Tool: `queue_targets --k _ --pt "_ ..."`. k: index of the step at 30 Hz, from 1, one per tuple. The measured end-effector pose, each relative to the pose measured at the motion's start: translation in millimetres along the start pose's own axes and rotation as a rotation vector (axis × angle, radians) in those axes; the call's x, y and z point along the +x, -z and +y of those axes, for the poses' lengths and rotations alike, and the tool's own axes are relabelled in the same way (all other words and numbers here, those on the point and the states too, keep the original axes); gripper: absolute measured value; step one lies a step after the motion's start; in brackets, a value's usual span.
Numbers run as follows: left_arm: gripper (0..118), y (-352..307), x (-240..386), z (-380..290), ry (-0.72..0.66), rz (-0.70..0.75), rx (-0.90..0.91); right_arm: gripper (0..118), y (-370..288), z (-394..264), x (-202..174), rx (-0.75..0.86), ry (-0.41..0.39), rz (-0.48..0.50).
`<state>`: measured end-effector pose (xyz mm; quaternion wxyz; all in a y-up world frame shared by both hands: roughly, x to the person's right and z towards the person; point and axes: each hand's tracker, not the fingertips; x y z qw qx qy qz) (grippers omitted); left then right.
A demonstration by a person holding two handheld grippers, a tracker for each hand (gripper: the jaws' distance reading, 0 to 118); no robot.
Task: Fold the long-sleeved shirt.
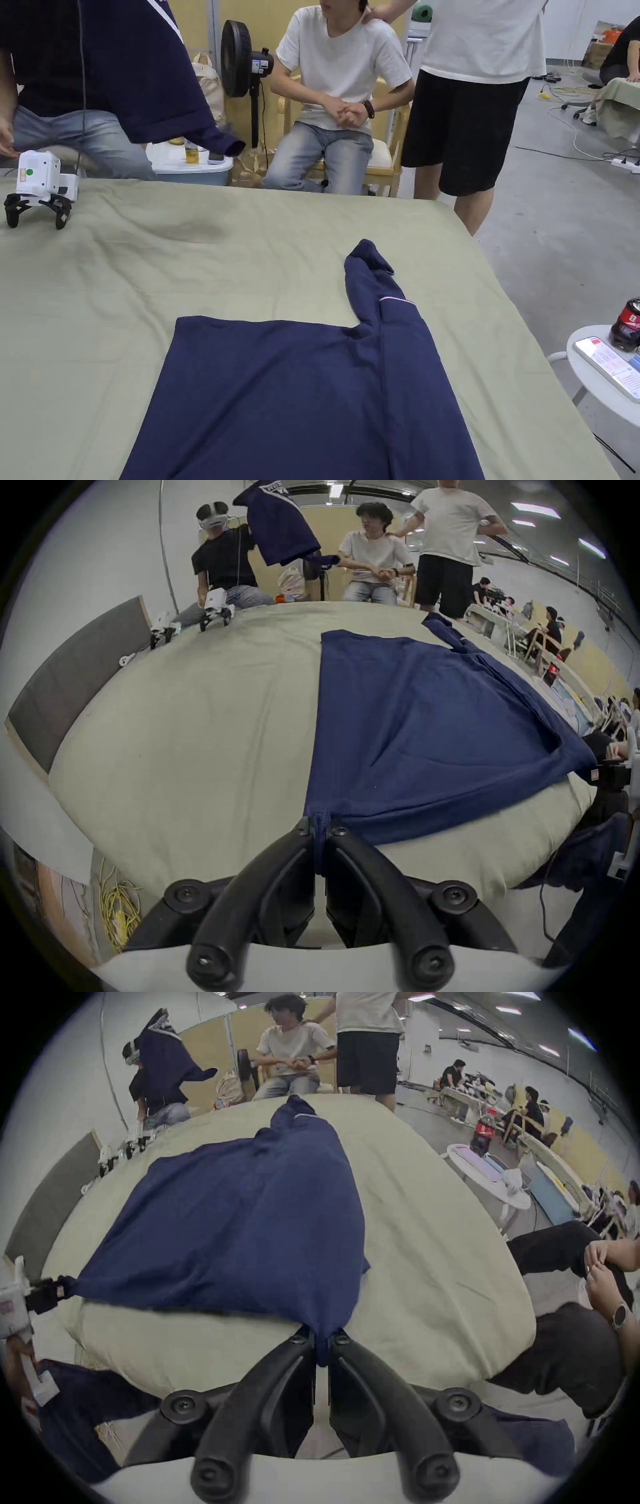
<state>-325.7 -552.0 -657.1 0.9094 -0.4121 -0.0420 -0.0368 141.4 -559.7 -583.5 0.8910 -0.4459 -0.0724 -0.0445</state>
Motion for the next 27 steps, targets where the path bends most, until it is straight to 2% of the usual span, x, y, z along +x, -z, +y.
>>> queue_targets --k 2,7,8,9,10,11,12,13,14,15,16,17,20,21,22,23,24,25,26,27 --pt "1 -5 4 -3 0.017 -0.005 -0.005 4 -5 -3 3 -0.022 0.006 0.003" --pt "3 1 12 -11 0.02 -0.015 -0.049 3 -2 -13 10 -0.082 0.004 0.008" --pt "8 3 13 -11 0.012 -0.017 -0.062 3 -1 -14 10 -0.086 0.012 0.022" --pt "28 3 15 -10 0.009 -0.012 -0.077 4 -3 -13 8 -0.081 0.012 0.015" --pt "53 1 17 -9 0.01 0.005 -0.089 12 -11 -9 5 -0.054 0.008 -0.002" --pt "78 -4 20 -7 0.007 0.03 -0.086 31 -19 -5 3 -0.007 0.007 0.005" --pt "78 -15 21 -5 -0.001 0.036 -0.051 39 -29 1 0 0.04 0.019 0.035" --pt "86 -29 21 -2 -0.028 0.034 0.016 47 -39 10 -2 0.078 0.022 0.08" --pt "98 -41 21 3 -0.05 0.031 0.059 68 -45 19 -6 0.092 0.012 0.112" --pt "110 -54 22 9 -0.068 0.024 0.111 107 -51 28 -11 0.107 0.005 0.124" --pt "110 -63 23 16 -0.079 0.007 0.153 118 -56 35 -15 0.141 -0.004 0.139" --pt "110 -69 24 23 -0.08 -0.008 0.161 118 -63 42 -19 0.214 -0.019 0.17" --pt "107 -75 37 39 -0.068 0.005 0.183 117 -67 57 -31 0.238 -0.045 0.134" --pt "93 -77 41 42 -0.066 -0.007 0.198 115 -68 59 -36 0.251 -0.051 0.119" --pt "68 -78 46 42 -0.074 -0.016 0.211 109 -70 57 -40 0.281 -0.046 0.108" --pt "32 -76 51 42 -0.086 -0.019 0.212 93 -71 54 -42 0.303 -0.038 0.12" --pt "0 -74 56 41 -0.099 -0.026 0.208 50 -73 50 -43 0.321 -0.032 0.141" --pt "0 -74 61 38 -0.115 -0.022 0.221 14 -72 43 -47 0.327 -0.031 0.136" --pt "0 -73 67 34 -0.109 -0.032 0.231 3 -66 34 -51 0.338 -0.041 0.106" --pt "0 -72 72 33 -0.096 -0.039 0.229 2 -66 27 -54 0.362 -0.06 0.086"
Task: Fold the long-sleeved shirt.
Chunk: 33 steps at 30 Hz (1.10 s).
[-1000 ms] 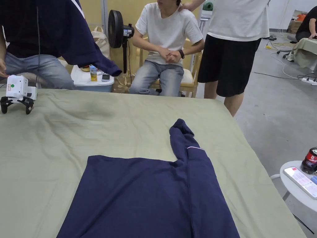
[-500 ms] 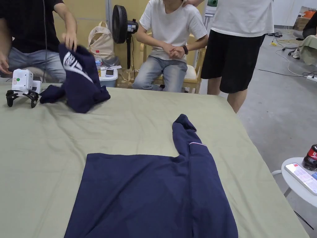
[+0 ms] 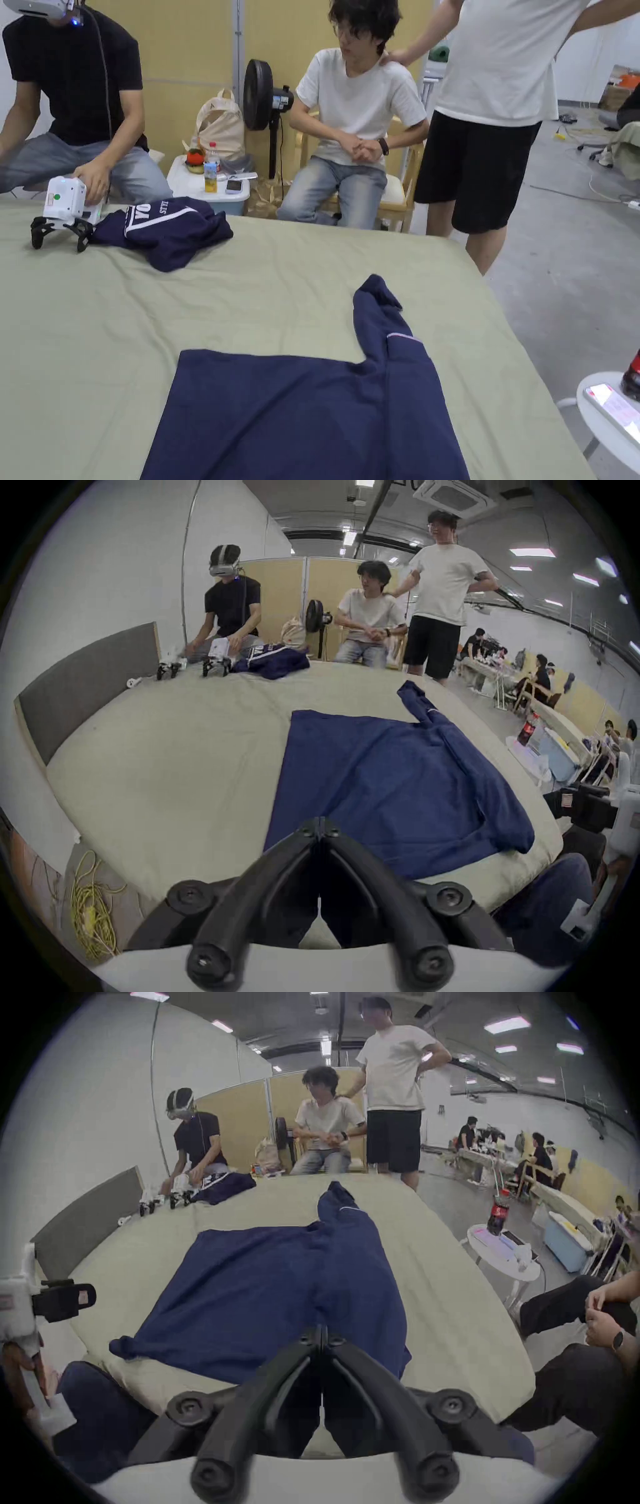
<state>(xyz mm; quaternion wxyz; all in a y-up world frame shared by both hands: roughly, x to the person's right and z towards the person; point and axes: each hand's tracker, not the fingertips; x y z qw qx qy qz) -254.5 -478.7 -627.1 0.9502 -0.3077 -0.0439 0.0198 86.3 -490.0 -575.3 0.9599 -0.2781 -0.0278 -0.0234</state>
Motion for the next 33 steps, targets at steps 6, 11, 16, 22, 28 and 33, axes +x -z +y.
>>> queue_targets --k 6,11,16,22,28,33 --pt "0 28 19 4 0.051 -0.056 -0.02 1 27 -10 -6 -0.118 0.011 0.068" --pt "0 78 24 22 0.071 -0.066 -0.076 1 69 17 -10 -0.185 0.002 0.058" --pt "0 149 34 73 0.111 -0.062 -0.101 1 150 80 -2 -0.197 -0.023 0.068" --pt "0 240 45 160 0.164 -0.075 -0.079 1 312 220 21 -0.137 -0.071 0.121" --pt "0 295 47 192 0.158 -0.093 -0.073 115 498 326 51 -0.334 -0.059 0.111" --pt "0 319 40 175 0.152 -0.107 -0.113 109 603 352 57 -0.414 -0.118 0.029"
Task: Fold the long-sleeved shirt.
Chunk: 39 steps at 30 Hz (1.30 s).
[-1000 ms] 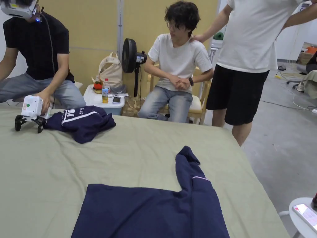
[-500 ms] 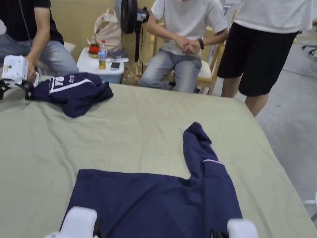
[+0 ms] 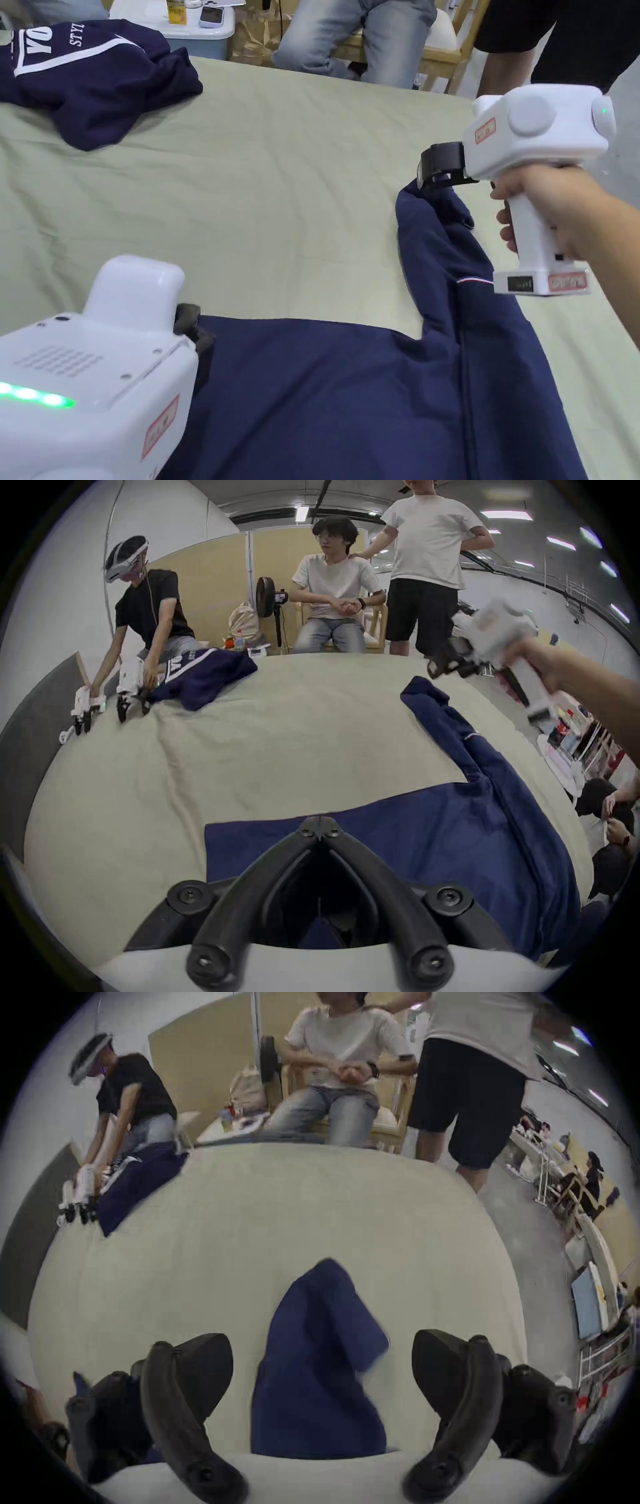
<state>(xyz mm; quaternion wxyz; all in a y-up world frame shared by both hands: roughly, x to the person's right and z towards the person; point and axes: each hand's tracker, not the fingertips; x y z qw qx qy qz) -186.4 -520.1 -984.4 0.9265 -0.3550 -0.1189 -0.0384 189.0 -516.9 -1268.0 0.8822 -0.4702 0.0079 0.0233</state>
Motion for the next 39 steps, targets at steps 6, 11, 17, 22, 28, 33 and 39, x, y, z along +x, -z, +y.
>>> queue_targets --k 6,11,17,22,28,33,39 --pt "0 12 -10 -29 -0.053 0.006 -0.045 57 59 -11 -6 -0.135 0.066 -0.043" --pt "0 2 -18 -38 -0.088 0.003 -0.058 9 71 -26 -17 -0.111 0.096 -0.075" --pt "0 -46 -15 -39 -0.077 0.019 -0.05 9 -41 -42 -35 -0.087 0.012 -0.141" --pt "0 -122 -3 -47 -0.069 0.011 -0.018 9 -137 -57 -16 -0.04 0.021 -0.159" --pt "0 -207 19 -77 -0.026 -0.001 0.004 9 -277 -151 -28 0.035 0.082 -0.095" --pt "0 -251 34 -112 -0.013 0.009 0.027 9 -344 -250 -48 0.051 0.077 -0.053" --pt "0 -257 35 -142 -0.044 0.031 0.019 9 -335 -360 -88 -0.051 0.069 0.055"
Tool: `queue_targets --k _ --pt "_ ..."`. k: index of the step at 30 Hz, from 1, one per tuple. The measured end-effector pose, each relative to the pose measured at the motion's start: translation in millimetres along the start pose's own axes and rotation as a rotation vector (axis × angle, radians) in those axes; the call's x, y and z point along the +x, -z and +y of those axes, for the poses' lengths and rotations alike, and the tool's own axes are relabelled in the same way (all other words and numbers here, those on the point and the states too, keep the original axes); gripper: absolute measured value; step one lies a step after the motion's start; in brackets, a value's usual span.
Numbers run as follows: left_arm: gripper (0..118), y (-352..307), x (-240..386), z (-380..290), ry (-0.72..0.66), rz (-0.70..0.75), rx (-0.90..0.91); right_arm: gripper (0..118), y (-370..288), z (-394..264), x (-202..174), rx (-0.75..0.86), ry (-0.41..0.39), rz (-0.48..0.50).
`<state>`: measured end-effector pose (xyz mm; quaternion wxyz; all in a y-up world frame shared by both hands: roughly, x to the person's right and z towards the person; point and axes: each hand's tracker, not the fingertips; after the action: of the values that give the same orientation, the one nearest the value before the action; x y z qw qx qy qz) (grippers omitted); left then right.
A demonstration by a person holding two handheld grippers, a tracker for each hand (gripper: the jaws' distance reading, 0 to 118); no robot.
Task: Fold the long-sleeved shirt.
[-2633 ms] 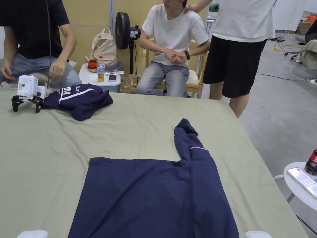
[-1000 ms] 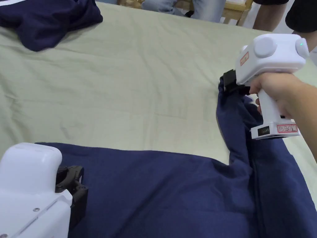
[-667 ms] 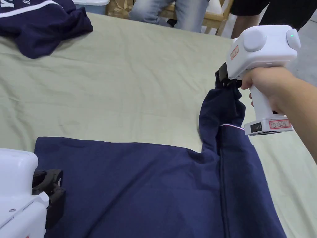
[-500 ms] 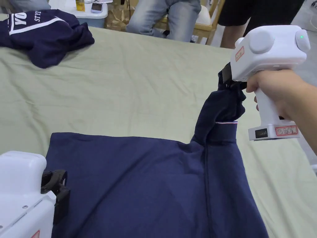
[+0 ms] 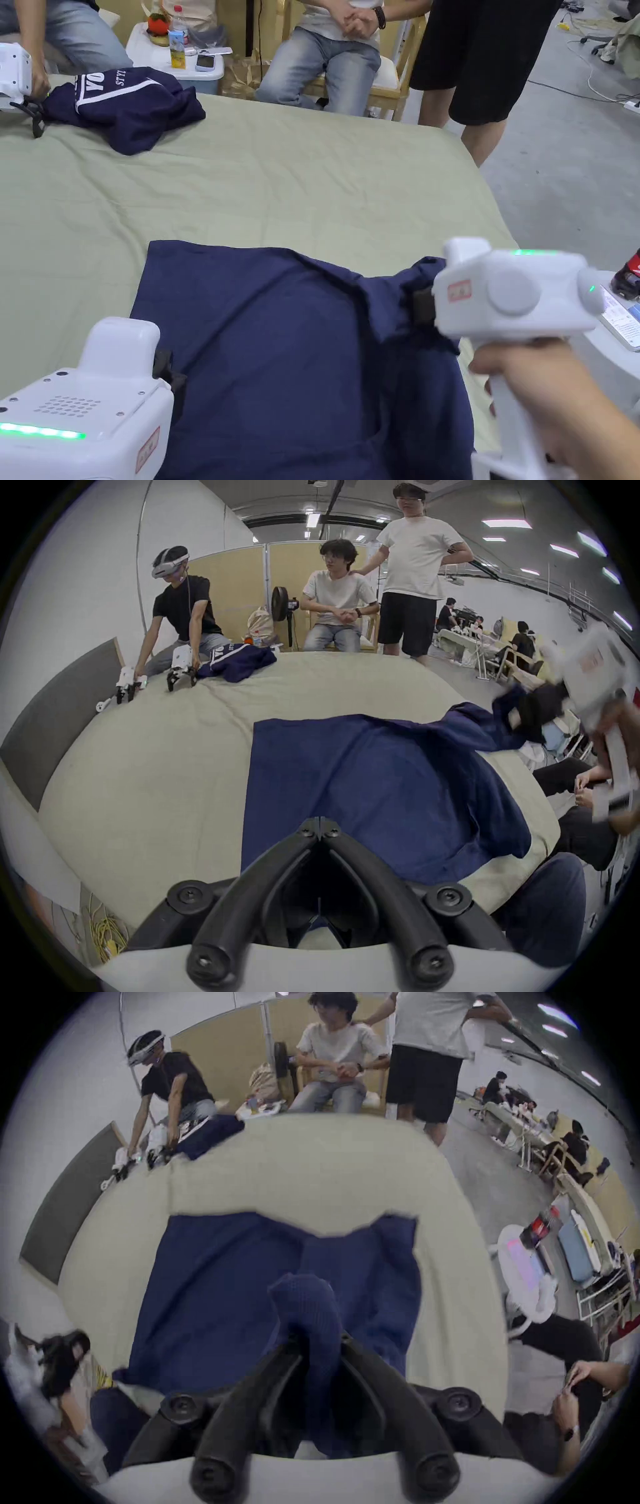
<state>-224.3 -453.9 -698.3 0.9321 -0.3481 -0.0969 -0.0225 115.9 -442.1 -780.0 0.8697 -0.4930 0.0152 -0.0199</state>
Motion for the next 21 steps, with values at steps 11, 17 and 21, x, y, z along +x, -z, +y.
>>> queue_targets --k 11,17,21 --pt "0 -3 1 -19 -0.003 -0.007 -0.04 20 102 -62 -2 -0.154 0.069 -0.028" --pt "0 -13 1 -20 0.018 -0.003 -0.014 115 17 -64 -3 0.085 -0.026 0.066" --pt "0 -15 2 -34 0.021 -0.013 0.007 101 -35 -104 -12 0.203 0.007 0.067"
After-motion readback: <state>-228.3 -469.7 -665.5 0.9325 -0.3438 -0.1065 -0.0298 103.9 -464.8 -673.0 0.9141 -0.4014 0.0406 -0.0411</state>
